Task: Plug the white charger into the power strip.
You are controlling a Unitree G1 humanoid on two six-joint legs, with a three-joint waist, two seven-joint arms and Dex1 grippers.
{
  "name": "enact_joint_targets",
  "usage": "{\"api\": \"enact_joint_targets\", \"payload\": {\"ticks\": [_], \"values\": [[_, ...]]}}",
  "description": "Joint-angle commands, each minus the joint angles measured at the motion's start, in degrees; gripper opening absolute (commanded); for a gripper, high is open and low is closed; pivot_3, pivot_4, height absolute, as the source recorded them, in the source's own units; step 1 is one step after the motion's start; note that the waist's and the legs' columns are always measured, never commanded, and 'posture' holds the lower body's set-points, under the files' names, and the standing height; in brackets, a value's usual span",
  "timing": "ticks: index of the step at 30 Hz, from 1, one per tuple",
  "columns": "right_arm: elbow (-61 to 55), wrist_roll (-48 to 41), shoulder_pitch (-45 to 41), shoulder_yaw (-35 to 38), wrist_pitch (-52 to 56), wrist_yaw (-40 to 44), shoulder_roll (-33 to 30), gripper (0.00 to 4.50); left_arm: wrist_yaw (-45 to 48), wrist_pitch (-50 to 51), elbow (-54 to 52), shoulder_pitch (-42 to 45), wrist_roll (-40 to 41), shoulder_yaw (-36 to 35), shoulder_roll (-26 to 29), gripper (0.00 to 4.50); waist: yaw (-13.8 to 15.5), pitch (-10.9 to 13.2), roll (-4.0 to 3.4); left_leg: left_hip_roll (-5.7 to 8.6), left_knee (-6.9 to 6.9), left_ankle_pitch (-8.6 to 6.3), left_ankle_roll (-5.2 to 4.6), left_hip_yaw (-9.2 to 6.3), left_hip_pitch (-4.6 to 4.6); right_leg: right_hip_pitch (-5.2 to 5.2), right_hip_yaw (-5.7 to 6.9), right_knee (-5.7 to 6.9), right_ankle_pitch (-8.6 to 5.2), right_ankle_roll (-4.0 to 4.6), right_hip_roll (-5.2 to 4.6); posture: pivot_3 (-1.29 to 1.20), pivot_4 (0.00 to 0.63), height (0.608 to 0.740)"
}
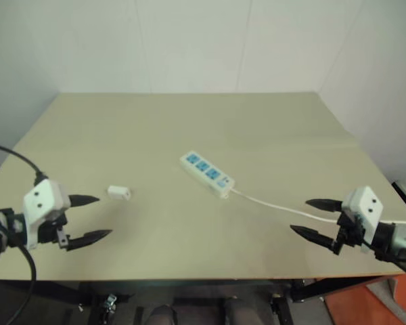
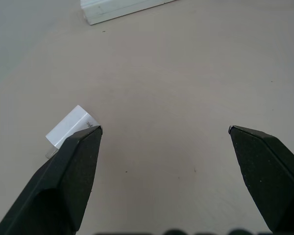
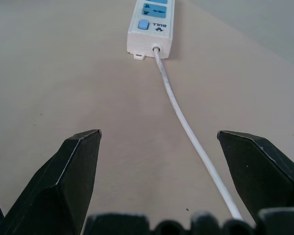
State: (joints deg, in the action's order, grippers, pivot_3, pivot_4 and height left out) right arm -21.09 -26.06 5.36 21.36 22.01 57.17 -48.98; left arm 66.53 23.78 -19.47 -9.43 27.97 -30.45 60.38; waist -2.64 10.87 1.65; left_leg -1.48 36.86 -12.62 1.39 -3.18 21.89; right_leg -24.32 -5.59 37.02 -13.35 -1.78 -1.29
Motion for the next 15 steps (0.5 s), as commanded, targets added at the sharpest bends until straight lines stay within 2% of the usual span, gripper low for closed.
{"api": "enact_joint_targets", "payload": {"ticks": [1,5,10,15], "values": [[-1.97,-0.68,0.80,3.27,-1.45,1.27,-1.91,4.44,1.43,0.17,-1.62,-1.34,0.58,-5.06,0.80,4.50,-0.01,0.00,0.00,0.00,0.00,0.00,0.00,0.01,0.00,0.00,0.00,0.00,0.00,0.00,0.00,0.00,0.150,0.740],[-2.61,-0.99,0.54,3.60,-1.31,0.65,-1.78,4.44,2.02,0.41,-1.79,-1.55,1.28,-7.05,0.58,4.50,0.01,0.00,0.00,-0.01,0.00,0.00,0.00,0.01,-0.02,0.00,0.00,0.01,0.00,0.00,0.01,0.00,0.150,0.740],[-3.28,-1.13,-2.46,0.31,-0.32,-2.33,0.67,4.44,0.96,1.01,-3.00,0.06,2.89,-5.32,-0.26,4.50,-0.02,-0.01,0.02,-0.02,0.01,0.00,0.01,0.02,-0.09,0.05,-0.01,0.01,0.01,-0.02,0.01,0.00,0.150,0.740],[-0.79,4.38,-13.31,-11.40,2.06,-13.21,9.47,4.44,-0.45,1.76,-2.94,5.40,6.25,-3.30,-1.84,4.50,-0.73,-0.03,0.04,-0.10,0.01,-0.01,0.01,0.04,-0.07,0.02,-0.01,0.03,0.03,-0.02,0.07,0.00,0.150,0.740]]}}
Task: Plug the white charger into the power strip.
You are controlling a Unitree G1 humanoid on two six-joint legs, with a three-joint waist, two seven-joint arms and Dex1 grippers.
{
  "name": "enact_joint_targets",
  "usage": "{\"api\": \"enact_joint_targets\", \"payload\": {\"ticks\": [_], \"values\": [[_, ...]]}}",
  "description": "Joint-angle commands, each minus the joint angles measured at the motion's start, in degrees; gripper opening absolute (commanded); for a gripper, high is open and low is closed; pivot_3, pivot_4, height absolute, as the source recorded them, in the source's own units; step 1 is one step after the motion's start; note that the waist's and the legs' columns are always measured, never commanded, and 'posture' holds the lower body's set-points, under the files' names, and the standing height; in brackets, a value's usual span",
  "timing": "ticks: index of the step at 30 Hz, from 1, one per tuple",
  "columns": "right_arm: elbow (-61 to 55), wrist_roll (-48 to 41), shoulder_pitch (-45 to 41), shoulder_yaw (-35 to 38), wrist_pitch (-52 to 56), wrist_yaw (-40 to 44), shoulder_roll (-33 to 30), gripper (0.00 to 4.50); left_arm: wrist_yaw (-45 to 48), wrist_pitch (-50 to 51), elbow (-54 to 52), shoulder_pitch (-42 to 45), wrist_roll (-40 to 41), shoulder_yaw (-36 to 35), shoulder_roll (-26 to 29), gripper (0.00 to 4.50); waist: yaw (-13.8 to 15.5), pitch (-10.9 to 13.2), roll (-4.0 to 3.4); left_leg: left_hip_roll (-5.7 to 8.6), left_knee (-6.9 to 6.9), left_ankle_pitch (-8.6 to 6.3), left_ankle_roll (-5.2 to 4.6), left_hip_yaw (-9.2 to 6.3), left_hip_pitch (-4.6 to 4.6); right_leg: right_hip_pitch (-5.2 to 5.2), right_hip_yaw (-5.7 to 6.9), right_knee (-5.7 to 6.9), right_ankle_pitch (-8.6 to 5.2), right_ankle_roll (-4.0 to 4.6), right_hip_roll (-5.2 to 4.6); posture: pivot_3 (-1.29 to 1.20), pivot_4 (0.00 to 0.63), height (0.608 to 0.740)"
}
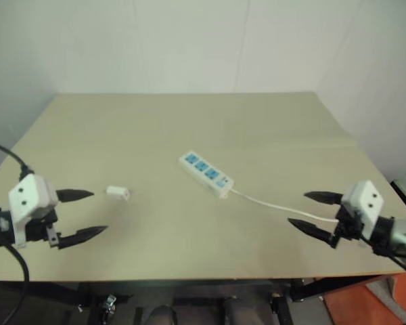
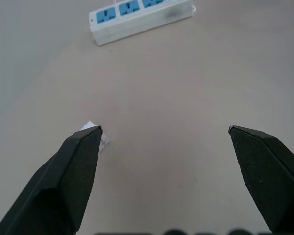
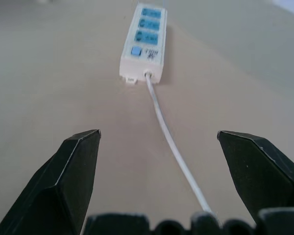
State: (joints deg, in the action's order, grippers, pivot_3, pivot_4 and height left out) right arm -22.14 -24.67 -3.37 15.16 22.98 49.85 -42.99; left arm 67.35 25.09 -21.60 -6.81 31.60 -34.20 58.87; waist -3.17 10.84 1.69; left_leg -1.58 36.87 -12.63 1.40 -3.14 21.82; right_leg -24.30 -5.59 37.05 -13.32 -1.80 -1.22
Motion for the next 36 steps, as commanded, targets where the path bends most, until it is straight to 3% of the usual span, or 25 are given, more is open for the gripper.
{"api": "enact_joint_targets", "payload": {"ticks": [1,8,15,25,36], "values": [[1.52,3.94,-6.72,-7.69,0.89,-7.43,5.99,4.44,-1.41,0.76,-0.89,3.83,3.29,0.91,-0.49,4.50,-0.35,-0.01,0.01,-0.01,0.00,0.00,0.00,-0.01,-0.01,0.00,0.00,0.01,0.01,0.01,0.01,0.00,0.150,0.740],[13.97,10.95,-18.99,-18.51,-3.08,-13.95,18.76,4.44,-2.59,1.68,-1.67,8.53,5.47,5.28,-2.12,4.50,-0.81,-0.01,0.02,-0.02,0.00,-0.03,0.05,-0.03,0.16,-0.15,0.00,0.01,0.04,0.10,0.02,0.00,0.150,0.740],[32.06,16.34,-29.82,-21.67,-11.07,-18.16,28.08,4.44,-3.26,0.99,-0.61,12.55,5.30,10.13,-2.99,4.50,-0.84,-0.02,0.02,-0.04,0.01,-0.03,0.05,-0.06,0.13,-0.15,0.02,0.04,0.13,0.19,0.06,0.00,0.150,0.740],[52.29,19.05,-35.79,-21.51,-23.41,-16.87,32.04,4.44,-2.33,0.56,0.22,13.68,5.56,11.42,-3.18,4.50,-1.01,-0.02,0.02,-0.04,0.01,-0.03,0.05,-0.06,0.12,-0.16,0.02,0.04,0.30,0.46,0.06,0.00,0.150,0.740],[60.09,19.24,-35.11,-21.22,-26.95,-14.70,33.96,4.44,-1.15,-0.12,1.32,13.54,5.13,10.89,-2.94,4.50,-1.25,-0.03,0.05,-0.07,0.01,-0.03,0.05,-0.07,-0.05,-0.04,0.02,0.06,0.25,0.39,0.09,0.00,0.150,0.740]]}}
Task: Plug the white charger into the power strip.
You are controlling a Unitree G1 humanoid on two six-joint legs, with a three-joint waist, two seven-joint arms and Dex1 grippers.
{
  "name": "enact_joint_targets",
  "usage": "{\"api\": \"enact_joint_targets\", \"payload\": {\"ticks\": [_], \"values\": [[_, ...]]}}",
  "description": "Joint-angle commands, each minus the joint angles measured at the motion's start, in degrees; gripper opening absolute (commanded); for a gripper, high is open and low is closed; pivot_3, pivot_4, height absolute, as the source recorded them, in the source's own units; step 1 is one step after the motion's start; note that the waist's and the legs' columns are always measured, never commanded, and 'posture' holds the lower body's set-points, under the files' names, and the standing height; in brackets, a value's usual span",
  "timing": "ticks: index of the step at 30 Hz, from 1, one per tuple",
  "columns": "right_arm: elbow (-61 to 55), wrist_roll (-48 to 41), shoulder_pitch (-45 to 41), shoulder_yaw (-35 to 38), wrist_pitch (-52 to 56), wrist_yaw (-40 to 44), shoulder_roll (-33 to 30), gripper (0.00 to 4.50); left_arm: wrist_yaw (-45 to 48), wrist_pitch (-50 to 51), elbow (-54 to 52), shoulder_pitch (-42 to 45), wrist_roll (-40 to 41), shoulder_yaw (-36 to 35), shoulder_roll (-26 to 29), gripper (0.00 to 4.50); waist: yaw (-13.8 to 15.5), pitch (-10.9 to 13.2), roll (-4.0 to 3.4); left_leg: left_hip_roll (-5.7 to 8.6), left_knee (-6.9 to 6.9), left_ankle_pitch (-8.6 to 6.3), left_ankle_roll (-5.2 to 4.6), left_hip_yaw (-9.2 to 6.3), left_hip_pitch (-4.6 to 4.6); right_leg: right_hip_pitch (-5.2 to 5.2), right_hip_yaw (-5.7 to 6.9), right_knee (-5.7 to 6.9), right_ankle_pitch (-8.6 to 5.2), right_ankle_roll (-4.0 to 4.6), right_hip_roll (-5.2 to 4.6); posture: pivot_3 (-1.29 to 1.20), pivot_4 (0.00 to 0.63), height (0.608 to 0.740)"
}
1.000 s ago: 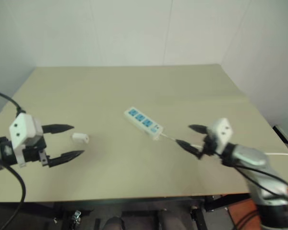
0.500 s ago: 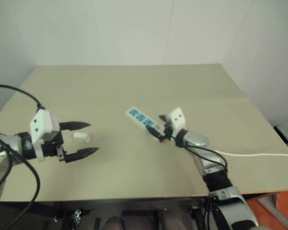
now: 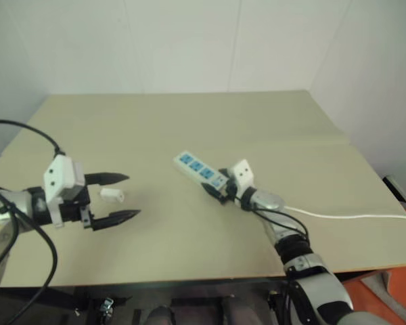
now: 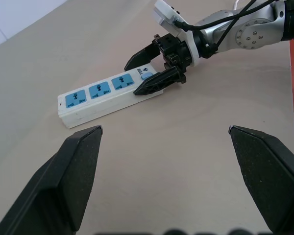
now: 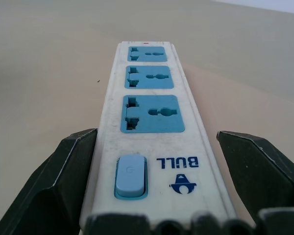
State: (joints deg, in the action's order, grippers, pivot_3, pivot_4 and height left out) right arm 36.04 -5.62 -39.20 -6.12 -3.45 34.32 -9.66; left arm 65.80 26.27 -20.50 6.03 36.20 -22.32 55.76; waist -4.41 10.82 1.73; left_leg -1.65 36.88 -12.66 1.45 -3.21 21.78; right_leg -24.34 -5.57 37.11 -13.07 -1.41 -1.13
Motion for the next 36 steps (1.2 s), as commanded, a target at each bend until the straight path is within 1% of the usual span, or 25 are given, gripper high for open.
{"api": "enact_joint_targets", "payload": {"ticks": [1,10,14,23,27,36], "values": [[2.60,0.60,0.97,-0.16,-0.72,0.81,0.63,4.44,0.55,-1.45,0.43,0.76,0.45,-0.95,0.20,4.50,-0.04,-0.04,0.06,0.00,0.00,0.00,0.00,0.00,-0.02,0.02,0.00,0.00,0.00,0.00,0.00,0.00,0.150,0.740],[7.72,2.15,0.15,0.11,-3.06,-0.59,1.40,4.44,1.61,-2.88,1.63,0.65,-0.12,-0.94,0.53,4.50,-0.81,-0.45,0.68,-0.02,-0.02,0.00,0.00,0.00,-0.24,0.21,0.00,-0.01,-0.06,-0.08,0.00,0.00,0.150,0.740],[8.35,3.16,-0.06,-0.20,-3.93,-0.78,1.66,4.44,1.81,-3.30,1.69,0.34,-0.29,-1.01,0.67,4.50,-1.01,-0.52,0.76,-0.03,-0.03,0.00,0.00,-0.01,-0.25,0.22,0.00,-0.01,-0.11,-0.16,0.00,0.00,0.150,0.740],[2.50,4.03,0.58,0.37,-6.98,-3.57,2.13,4.44,2.38,-4.07,2.31,0.83,-0.71,-0.02,0.36,4.50,-1.07,-0.52,0.76,-0.04,-0.05,0.00,0.00,-0.01,-0.20,0.15,0.00,-0.01,-0.11,-0.15,0.01,0.00,0.150,0.740],[-0.64,3.56,1.43,0.36,-5.92,-2.98,2.30,4.44,2.55,-4.42,2.88,1.46,-0.93,0.85,0.16,4.50,-1.09,-0.51,0.75,-0.04,-0.05,0.00,0.00,-0.01,-0.12,0.08,0.00,-0.01,-0.10,-0.13,0.01,0.00,0.150,0.740],[-1.25,3.77,3.12,0.51,-5.33,-3.53,2.40,4.44,2.96,-5.01,3.77,2.26,-0.83,1.93,0.22,4.50,-1.15,-0.50,0.73,-0.05,-0.06,0.00,0.00,-0.01,-0.07,0.03,0.00,-0.01,-0.10,-0.13,0.02,0.00,0.150,0.740]]}}
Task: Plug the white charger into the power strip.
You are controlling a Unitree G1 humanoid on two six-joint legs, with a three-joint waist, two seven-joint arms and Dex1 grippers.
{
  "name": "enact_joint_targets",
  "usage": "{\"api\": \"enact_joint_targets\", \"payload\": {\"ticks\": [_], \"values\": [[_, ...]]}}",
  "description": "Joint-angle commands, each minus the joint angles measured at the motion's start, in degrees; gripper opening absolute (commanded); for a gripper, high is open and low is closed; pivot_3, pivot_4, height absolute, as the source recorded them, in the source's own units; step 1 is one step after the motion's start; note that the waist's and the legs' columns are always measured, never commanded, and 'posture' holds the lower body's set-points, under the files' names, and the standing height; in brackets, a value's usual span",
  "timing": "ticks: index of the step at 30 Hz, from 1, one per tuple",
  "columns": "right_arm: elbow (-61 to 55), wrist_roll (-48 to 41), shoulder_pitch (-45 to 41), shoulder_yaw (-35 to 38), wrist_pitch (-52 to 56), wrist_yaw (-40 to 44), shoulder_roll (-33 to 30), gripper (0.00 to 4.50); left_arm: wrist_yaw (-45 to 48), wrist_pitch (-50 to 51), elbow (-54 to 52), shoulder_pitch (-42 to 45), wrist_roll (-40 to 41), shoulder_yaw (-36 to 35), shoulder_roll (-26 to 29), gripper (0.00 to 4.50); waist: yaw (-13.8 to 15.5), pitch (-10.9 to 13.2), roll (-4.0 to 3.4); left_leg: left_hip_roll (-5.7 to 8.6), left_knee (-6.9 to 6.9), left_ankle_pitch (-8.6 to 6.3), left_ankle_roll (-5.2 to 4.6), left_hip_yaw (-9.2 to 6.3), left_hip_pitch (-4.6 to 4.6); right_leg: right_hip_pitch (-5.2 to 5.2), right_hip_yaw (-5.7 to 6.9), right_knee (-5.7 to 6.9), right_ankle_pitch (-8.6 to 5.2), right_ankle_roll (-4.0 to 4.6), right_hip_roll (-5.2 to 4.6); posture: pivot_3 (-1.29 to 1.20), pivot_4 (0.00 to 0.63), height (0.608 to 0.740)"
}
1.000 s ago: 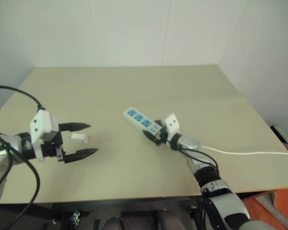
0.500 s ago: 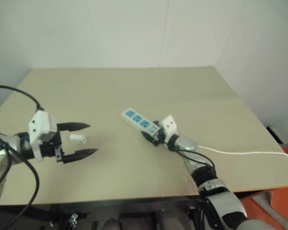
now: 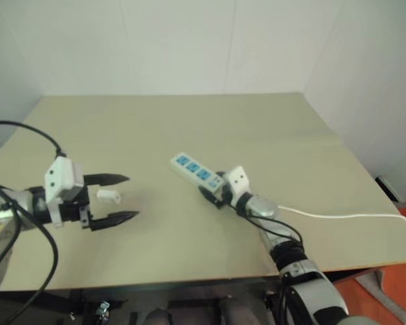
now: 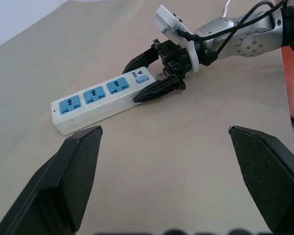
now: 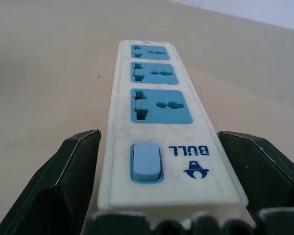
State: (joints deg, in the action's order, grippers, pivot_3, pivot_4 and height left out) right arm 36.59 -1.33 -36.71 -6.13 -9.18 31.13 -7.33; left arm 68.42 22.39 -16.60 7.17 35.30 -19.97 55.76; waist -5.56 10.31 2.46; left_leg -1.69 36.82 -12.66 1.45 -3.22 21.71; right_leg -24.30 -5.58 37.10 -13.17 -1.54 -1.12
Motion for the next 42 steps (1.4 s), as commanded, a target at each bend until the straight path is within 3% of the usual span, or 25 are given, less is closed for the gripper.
{"api": "enact_joint_targets", "payload": {"ticks": [1,17,22,28,42], "values": [[-1.68,-0.80,0.84,0.47,1.37,0.20,0.07,4.44,0.37,-1.12,-0.12,1.11,0.09,-0.41,0.27,4.50,0.00,0.00,0.00,0.00,0.00,0.00,0.00,0.00,0.00,0.00,0.00,0.00,0.00,0.00,0.00,0.00,0.150,0.740],[3.59,0.58,-1.21,-1.43,10.17,2.93,1.28,4.44,0.33,-0.58,-1.03,0.38,0.35,-0.84,0.53,4.50,-0.26,-0.03,0.04,-0.08,0.00,0.00,0.00,0.01,-0.18,0.11,-0.01,0.00,-0.03,-0.05,0.08,0.00,0.150,0.740],[5.59,0.06,-1.83,-0.77,10.57,3.86,1.78,3.42,0.31,-0.51,-1.06,0.55,0.32,-0.87,0.70,4.50,-0.65,-0.09,0.10,-0.18,-0.01,0.00,0.00,0.02,-0.32,0.21,-0.05,0.01,-0.02,-0.03,0.22,0.00,0.150,0.740],[4.62,-1.14,-1.16,0.74,9.45,4.15,1.60,3.42,0.59,-0.38,-0.85,1.06,0.34,-0.87,1.19,4.50,-0.94,-0.09,0.10,-0.22,-0.07,-0.02,0.02,0.02,-0.32,0.20,-0.07,0.00,-0.03,-0.01,0.26,0.00,0.150,0.740],[-18.10,-7.70,9.74,-6.04,8.04,28.90,-6.99,3.42,13.12,-8.64,15.89,17.29,-6.71,8.08,6.41,4.50,0.05,-0.05,0.06,-0.22,-0.06,-0.05,0.07,-0.01,-0.10,0.03,-0.02,-0.03,-0.06,0.00,0.31,0.00,0.150,0.740]]}}
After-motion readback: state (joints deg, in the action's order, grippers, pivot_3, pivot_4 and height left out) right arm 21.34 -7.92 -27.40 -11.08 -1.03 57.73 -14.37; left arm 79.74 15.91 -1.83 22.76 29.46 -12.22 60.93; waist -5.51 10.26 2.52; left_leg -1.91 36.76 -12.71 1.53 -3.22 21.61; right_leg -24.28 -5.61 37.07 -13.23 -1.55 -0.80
